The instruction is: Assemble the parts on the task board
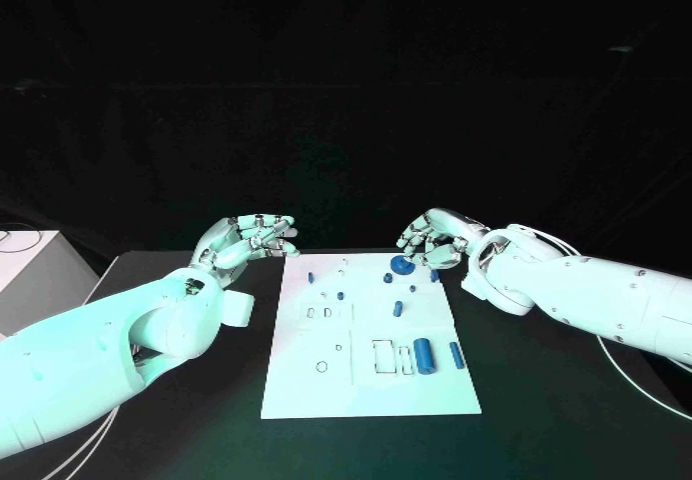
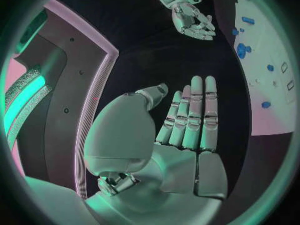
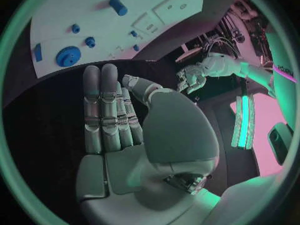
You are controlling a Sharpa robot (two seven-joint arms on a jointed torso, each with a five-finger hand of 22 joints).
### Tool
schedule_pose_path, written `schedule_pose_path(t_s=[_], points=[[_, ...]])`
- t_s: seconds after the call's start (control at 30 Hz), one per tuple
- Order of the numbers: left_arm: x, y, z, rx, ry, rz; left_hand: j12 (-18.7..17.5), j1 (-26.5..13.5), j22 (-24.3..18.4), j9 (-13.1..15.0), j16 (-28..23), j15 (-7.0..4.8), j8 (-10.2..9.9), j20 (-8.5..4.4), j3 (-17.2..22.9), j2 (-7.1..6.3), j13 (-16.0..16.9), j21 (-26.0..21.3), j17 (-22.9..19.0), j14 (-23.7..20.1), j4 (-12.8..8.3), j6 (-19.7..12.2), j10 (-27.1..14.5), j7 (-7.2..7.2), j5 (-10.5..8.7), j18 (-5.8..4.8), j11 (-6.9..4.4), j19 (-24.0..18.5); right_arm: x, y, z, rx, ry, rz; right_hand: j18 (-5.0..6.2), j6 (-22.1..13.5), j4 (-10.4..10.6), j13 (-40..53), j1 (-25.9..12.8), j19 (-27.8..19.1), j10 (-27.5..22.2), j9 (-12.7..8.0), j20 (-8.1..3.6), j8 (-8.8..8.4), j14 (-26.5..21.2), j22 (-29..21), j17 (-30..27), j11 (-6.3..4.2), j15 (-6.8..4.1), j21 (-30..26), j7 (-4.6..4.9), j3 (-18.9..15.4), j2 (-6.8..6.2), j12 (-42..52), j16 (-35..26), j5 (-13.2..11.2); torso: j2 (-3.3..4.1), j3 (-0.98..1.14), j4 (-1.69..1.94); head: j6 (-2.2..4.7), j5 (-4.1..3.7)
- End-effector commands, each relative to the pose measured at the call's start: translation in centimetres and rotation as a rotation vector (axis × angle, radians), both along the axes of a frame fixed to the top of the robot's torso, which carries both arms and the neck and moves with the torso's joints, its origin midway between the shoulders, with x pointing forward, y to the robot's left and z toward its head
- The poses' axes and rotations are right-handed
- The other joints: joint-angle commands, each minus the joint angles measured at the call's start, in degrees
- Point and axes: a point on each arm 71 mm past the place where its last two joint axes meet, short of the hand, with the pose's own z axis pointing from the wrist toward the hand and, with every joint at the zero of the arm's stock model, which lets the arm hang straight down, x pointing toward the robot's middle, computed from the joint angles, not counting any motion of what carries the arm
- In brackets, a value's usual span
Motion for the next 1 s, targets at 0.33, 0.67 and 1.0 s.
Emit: schedule_pose_path(t_s=[0.33, 0.67, 1.0], points=[[-1.4, -0.8, 1.5, -0.015, -0.022, -0.09, -1.4, -0.46, 2.8, 0.49, 6.34, -0.44, -0.16, -0.76, 0.62, -0.79, 0.15, 4.45, 5.0, -0.39, -0.26, 0.34, 0.69, -0.14, 0.18, 0.47, -0.13, -0.19, 0.4, 0.7, -0.2, -0.383, -0.075, -0.018, -5.07, -0.53, 2.59, 0.37, -1.38, 11.92, -4.43, 3.46, 0.38, -1.08, 3.41, 31.08, 27.2, 0.28, -0.01, 24.82, -0.71, 1.26, -4.47, -0.2, 30.61, -1.41, 2.52, -0.81, 1.72, 0.29, -1.84], [-2.1, -1.3, 2.5, -0.034, -0.037, -0.12, -1.67, -0.53, 3.28, 0.53, 7.29, -0.43, -0.33, -0.8, 0.61, -0.83, 0.13, 5.17, 5.68, -0.6, -0.29, 0.13, 0.44, -0.11, 0.19, 0.44, -0.08, -0.42, 1.1, 0.9, -0.2, -0.439, -0.098, -0.047, -5.68, -1.19, 3.15, 0.62, -1.1, 13.25, -5.29, 3.99, 0.42, -1.4, 3.62, 34.73, 30.47, 0.2, 0.03, 27.37, -0.87, 0.25, -4.59, -0.2, 34.36, -1.44, 3.79, -1.09, 2.58, 0.59, -2.84], [-2.4, -1.4, 2.9, -0.04, -0.042, -0.131, -1.81, -0.56, 3.55, 0.56, 7.77, -0.41, -0.44, -0.82, 0.61, -0.83, 0.11, 5.57, 6.03, -0.8, -0.31, 0.0, 0.28, -0.07, 0.18, 0.43, -0.03, -0.59, 1.5, 1.3, -0.2, -0.448, -0.107, -0.052, -5.16, -0.86, 3.59, 0.91, -0.77, 12.64, -5.06, 4.48, 0.36, -1.2, 3.92, 32.53, 32.48, 0.23, 0.0, 26.03, -0.77, 0.16, -4.1, 0.06, 36.72, -1.19, 4.73, -1.16, 3.05, 0.76, -3.52]])
